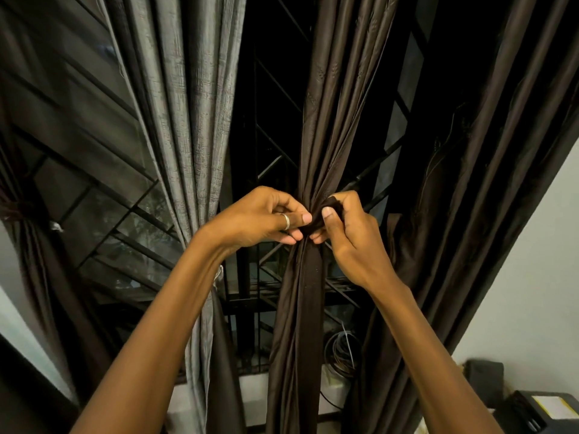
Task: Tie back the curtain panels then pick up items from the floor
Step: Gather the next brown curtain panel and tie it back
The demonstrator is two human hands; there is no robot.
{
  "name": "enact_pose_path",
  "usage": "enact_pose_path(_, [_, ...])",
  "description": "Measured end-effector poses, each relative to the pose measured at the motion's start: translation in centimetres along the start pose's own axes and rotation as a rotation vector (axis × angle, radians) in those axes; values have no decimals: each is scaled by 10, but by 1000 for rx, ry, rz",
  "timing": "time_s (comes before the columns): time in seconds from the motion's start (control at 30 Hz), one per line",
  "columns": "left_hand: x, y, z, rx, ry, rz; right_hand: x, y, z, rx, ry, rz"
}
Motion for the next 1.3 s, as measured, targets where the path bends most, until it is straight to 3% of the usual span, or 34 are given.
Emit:
enact_pose_path(0.07, [2,4,0,-85,59,73,-4,0,1,-21,34,78])
enact_pose_path(0.2, [10,15,3,-567,324,366,-11,-2,2,-75,112,266])
enact_pose_path(0.27, [13,18,2,-614,383,434,-10,-4,4,-101,128,316])
enact_pose_path(0.47, [5,26,-7,-241,316,432,-7,-4,6,-158,118,311])
enact_pose_path(0.7, [4,25,-8,-109,193,315,-3,-5,7,-167,71,275])
enact_pose_path(1.0, [7,28,-10,60,126,287,-1,-4,5,-188,51,299])
enact_pose_path(1.2, [13,27,-5,-92,245,392,1,1,2,-25,33,327])
enact_pose_path(1.3, [16,26,-2,-166,319,450,2,2,-5,159,-15,208])
Point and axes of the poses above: each hand's wrist, its own x-axis away from the middle knuckle, its own y-axis out of the palm, z = x × y, the point moved 3 cm from there along -x, towards the middle knuckle, and after that the axes turned 9 degrees about -x, right-handed, at the moved point
